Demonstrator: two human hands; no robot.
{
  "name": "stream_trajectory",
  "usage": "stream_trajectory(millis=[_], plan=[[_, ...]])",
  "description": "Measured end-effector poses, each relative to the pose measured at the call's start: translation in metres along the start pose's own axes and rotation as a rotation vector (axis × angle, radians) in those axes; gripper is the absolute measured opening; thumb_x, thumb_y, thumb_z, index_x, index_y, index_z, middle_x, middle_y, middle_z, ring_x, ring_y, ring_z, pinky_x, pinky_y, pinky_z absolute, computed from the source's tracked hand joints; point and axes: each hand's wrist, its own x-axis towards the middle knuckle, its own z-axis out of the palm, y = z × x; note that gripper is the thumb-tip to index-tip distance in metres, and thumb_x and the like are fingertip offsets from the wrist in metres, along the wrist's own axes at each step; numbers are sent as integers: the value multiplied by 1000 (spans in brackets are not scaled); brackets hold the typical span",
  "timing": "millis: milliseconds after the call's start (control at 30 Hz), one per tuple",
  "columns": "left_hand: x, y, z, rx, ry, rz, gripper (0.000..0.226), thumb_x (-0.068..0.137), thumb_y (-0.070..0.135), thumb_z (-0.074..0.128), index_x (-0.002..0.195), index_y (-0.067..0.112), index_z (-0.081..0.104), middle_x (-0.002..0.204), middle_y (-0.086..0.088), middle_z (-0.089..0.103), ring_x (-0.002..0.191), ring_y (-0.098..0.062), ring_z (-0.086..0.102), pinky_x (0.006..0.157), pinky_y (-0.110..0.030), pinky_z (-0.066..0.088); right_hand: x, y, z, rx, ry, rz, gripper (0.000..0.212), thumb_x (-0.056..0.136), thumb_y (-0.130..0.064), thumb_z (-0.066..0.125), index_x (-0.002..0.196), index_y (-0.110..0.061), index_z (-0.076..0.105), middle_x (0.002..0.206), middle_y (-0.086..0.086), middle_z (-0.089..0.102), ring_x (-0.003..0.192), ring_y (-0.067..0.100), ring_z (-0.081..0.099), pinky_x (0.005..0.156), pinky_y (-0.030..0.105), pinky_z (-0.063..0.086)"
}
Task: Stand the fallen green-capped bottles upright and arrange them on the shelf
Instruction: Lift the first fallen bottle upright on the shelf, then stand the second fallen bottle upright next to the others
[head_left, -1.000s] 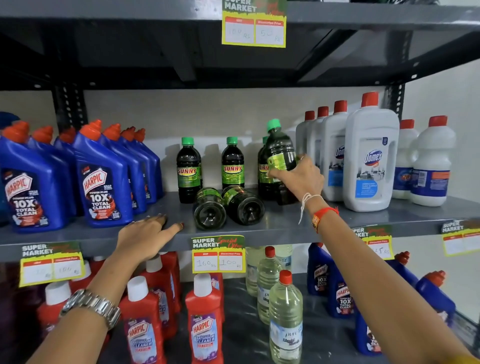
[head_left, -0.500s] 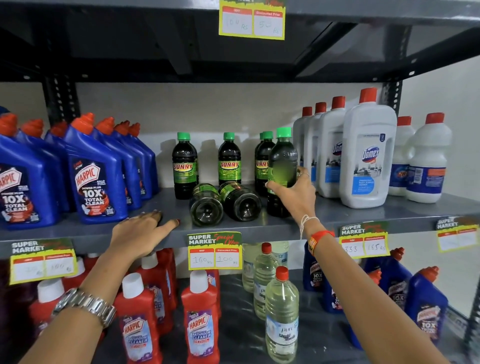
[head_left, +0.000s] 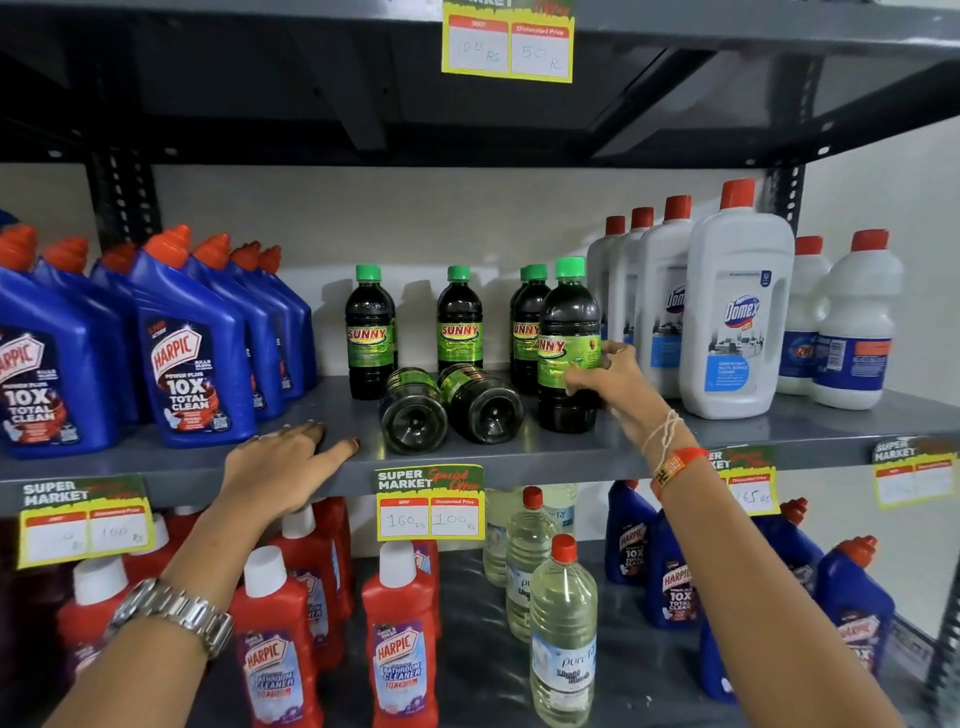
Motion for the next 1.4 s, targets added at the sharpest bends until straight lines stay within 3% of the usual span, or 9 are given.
stream_trajectory(millis=[67, 233, 333, 533, 733, 1000, 1200, 1300, 1400], plan=[[0, 0, 0, 19, -5, 6, 67, 86, 64, 22, 136, 22, 40, 143, -5, 44, 124, -25, 46, 87, -39, 41, -1, 1, 2, -21, 22, -26, 78, 65, -7, 78, 124, -8, 27, 130, 18, 45, 111, 24, 50, 93, 30, 42], [-1, -1, -1, 39, -27, 35, 63, 87, 61, 20, 136, 26, 39, 144, -3, 42, 124, -25, 45, 87, -38, 41, -20, 5, 30, -670, 399, -205, 115, 46, -57, 82, 129, 0, 26, 128, 19, 40, 121, 38, 39, 97, 45, 41], [-1, -1, -2, 51, -36, 38, 62, 88, 60, 20, 137, 26, 37, 147, -3, 38, 126, -24, 43, 91, -40, 41, -19, 8, 34, -711, 448, -279, 111, 48, -44, 85, 130, 1, 25, 126, 19, 43, 119, 38, 44, 95, 43, 43], [-3, 2, -1, -14, 13, -2, 66, 87, 62, 25, 136, 20, 40, 142, -6, 45, 123, -25, 46, 89, -40, 41, -5, 10, 22, -286, 202, -211, 90, 55, -18, 85, 120, -3, 25, 125, 17, 45, 117, 30, 50, 101, 36, 42], [-2, 0, 0, 34, -2, 25, 64, 88, 61, 22, 137, 23, 38, 143, -5, 44, 123, -24, 46, 88, -39, 42, -11, 13, 23, -505, 295, -249, 105, 52, -33, 86, 130, 0, 23, 128, 21, 42, 123, 36, 39, 105, 44, 36], [-1, -1, 1, 38, 21, 30, 62, 89, 59, 24, 136, 22, 39, 142, -5, 44, 122, -25, 48, 84, -38, 44, -10, 6, 21, -348, 193, -155, 96, 57, -23, 85, 130, -2, 27, 130, 19, 45, 125, 33, 41, 106, 44, 37], [-2, 0, 1, 5, 34, 6, 63, 88, 61, 23, 135, 24, 40, 145, -2, 42, 125, -24, 45, 87, -38, 42, -41, -27, 39, -736, 577, -518, 98, 59, -53, 69, 136, -5, 30, 130, 19, 42, 121, 37, 35, 99, 38, 16], [-1, 1, -1, 13, -7, 4, 64, 87, 62, 21, 137, 27, 39, 148, 1, 37, 130, -22, 40, 93, -38, 39, -45, -54, 59, -785, 346, -759, 86, 65, -44, 69, 132, -1, 36, 124, 19, 47, 112, 35, 42, 98, 44, 28], [-2, 3, -2, -36, -13, -38, 67, 85, 66, 23, 136, 24, 40, 146, -1, 41, 128, -23, 42, 93, -37, 38, -34, -69, 80, -984, -110, -627, 82, 74, -41, 67, 135, 0, 30, 123, 19, 51, 114, 36, 46, 100, 43, 36]])
